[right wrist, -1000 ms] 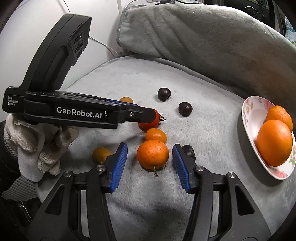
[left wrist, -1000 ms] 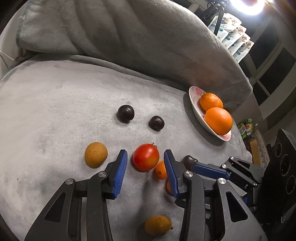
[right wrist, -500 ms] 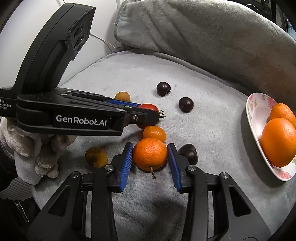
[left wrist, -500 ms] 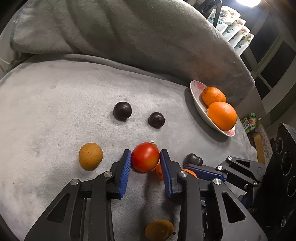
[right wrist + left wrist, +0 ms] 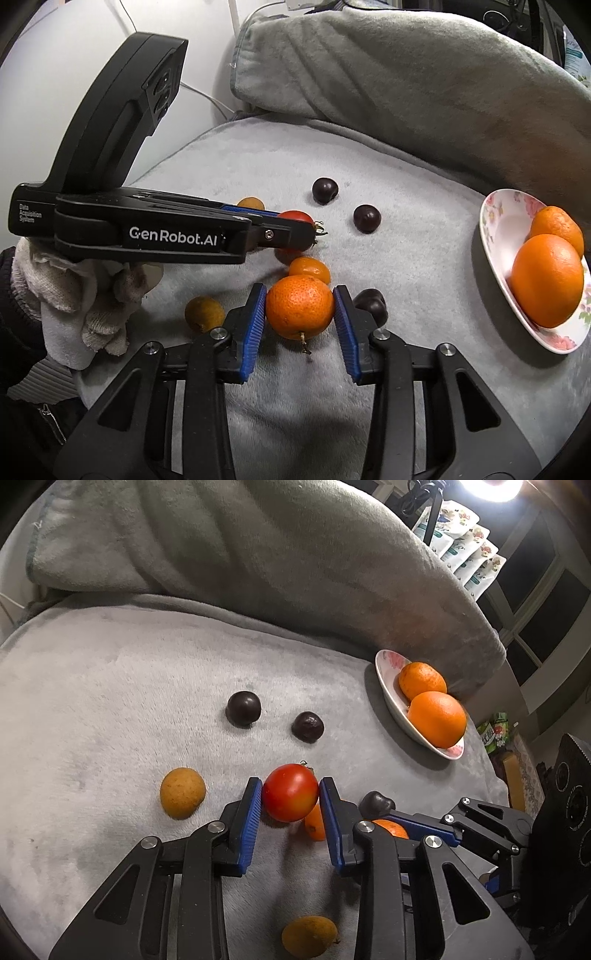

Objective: Organize fruits
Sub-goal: 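Grasp the small tangerine with the right gripper while the left gripper grasps the red tomato, then carry the tangerine and tomato onto the white plate and open both grippers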

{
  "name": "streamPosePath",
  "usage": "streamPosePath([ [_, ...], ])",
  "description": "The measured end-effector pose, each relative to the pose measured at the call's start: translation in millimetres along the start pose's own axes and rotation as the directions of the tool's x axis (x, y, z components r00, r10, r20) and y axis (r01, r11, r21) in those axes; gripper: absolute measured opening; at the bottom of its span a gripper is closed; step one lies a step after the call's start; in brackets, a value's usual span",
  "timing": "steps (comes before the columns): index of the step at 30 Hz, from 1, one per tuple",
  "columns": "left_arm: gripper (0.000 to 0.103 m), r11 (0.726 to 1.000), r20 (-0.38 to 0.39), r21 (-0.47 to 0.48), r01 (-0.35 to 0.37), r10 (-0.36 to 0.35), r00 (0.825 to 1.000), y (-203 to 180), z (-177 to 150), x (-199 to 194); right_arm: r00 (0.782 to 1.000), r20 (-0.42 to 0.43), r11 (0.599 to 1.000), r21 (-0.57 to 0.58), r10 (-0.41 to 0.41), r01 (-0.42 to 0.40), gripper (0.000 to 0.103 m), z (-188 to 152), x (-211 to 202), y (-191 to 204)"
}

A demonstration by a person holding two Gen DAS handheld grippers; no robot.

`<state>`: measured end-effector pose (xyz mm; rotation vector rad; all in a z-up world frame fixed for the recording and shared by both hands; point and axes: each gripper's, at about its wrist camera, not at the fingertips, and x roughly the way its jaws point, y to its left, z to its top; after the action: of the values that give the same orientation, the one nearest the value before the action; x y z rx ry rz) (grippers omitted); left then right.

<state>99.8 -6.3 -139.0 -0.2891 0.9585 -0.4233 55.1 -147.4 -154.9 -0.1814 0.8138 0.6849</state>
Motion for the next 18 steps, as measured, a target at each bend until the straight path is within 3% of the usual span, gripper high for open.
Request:
streamPosePath([
  [10,0.030,1.000,0.037,0.014,0.019,-0.019,0.999,-13,10,-11,0.998,0.065,0.999,0.048,-0.019,0.016,0.038,-7,-41,-18],
  [18,0.030,0.997,0.045,0.048,0.052,-0.054,0.998,-39,24,-1,0.988,0.121,0.988,0.134,-0.097,0.081,0.038,-17,-81,-58],
])
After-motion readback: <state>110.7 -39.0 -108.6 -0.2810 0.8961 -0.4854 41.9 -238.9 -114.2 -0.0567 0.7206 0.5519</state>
